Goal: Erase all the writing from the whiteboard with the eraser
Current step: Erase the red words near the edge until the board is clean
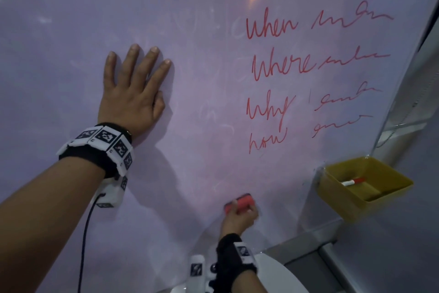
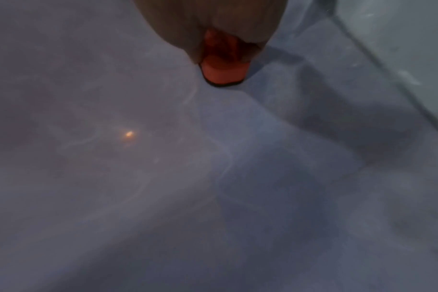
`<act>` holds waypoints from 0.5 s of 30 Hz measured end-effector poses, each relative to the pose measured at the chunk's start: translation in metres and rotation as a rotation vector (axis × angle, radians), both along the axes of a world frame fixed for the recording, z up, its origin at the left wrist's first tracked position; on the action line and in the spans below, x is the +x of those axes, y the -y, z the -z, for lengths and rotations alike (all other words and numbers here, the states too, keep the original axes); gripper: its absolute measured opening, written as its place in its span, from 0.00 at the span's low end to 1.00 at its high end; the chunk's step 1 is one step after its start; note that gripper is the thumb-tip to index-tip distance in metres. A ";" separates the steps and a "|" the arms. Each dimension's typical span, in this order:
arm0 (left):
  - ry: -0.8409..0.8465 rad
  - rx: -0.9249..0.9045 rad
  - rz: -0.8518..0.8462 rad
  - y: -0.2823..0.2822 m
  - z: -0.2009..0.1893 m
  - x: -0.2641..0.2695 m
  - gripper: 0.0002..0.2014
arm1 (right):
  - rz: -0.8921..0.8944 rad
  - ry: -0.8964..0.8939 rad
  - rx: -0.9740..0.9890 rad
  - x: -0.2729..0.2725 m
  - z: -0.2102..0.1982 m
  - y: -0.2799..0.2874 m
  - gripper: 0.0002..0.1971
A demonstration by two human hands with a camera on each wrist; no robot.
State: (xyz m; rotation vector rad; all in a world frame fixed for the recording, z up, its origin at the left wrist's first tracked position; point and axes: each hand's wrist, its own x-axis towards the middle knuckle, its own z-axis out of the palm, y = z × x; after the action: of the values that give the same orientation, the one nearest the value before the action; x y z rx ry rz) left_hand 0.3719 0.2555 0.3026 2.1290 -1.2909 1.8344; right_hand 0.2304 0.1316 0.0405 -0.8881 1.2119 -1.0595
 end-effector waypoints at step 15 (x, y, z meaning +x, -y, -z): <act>-0.019 0.001 -0.010 0.000 -0.001 -0.001 0.27 | 0.110 -0.069 -0.419 -0.008 -0.106 0.089 0.21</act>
State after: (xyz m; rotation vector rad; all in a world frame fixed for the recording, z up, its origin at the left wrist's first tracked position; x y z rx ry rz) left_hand 0.3707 0.2557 0.3037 2.1518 -1.2804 1.8126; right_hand 0.2224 0.0425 0.1462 -1.1964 1.1236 -1.4123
